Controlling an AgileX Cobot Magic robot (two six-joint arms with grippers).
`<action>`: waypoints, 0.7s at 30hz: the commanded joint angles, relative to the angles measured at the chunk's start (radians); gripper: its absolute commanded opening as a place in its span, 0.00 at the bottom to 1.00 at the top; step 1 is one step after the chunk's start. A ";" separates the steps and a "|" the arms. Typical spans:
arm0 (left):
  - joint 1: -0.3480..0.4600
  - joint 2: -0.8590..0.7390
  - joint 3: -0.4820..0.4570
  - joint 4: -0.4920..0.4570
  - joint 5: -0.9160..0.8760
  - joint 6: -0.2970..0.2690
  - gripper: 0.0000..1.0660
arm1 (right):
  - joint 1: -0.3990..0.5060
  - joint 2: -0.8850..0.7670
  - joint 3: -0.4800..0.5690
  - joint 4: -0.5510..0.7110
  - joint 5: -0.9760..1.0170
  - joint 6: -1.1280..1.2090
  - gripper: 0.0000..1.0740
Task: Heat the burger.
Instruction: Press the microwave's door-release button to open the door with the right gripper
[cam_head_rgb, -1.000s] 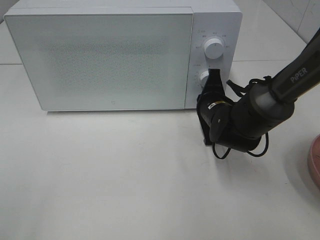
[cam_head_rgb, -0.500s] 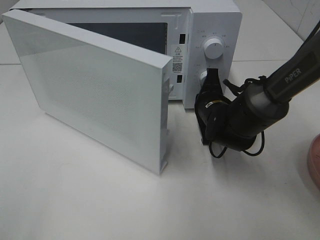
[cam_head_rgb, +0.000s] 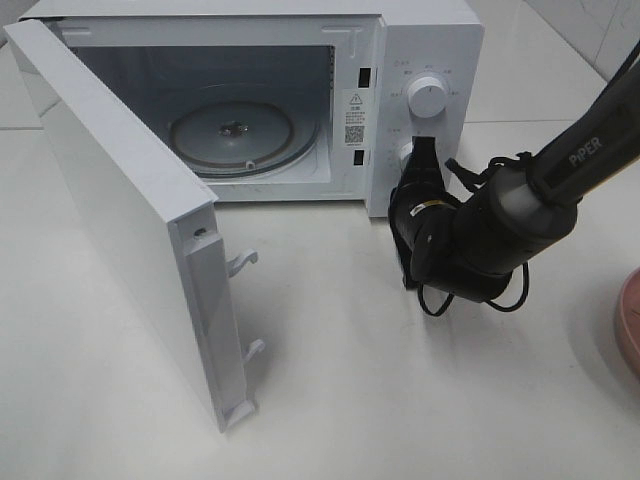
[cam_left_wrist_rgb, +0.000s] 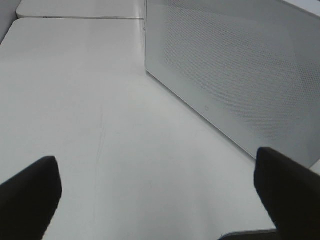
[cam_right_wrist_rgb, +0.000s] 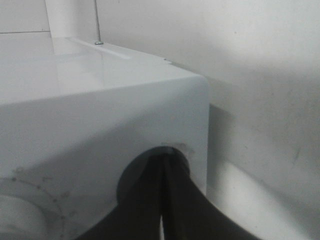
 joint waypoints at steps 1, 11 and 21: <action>0.002 -0.015 0.000 -0.001 -0.014 -0.005 0.92 | -0.020 -0.022 -0.061 -0.126 -0.177 0.003 0.00; 0.002 -0.015 0.000 -0.001 -0.014 -0.005 0.92 | -0.010 -0.071 0.020 -0.128 -0.081 0.011 0.00; 0.002 -0.015 0.000 -0.001 -0.014 -0.005 0.92 | -0.010 -0.144 0.133 -0.127 0.039 0.003 0.00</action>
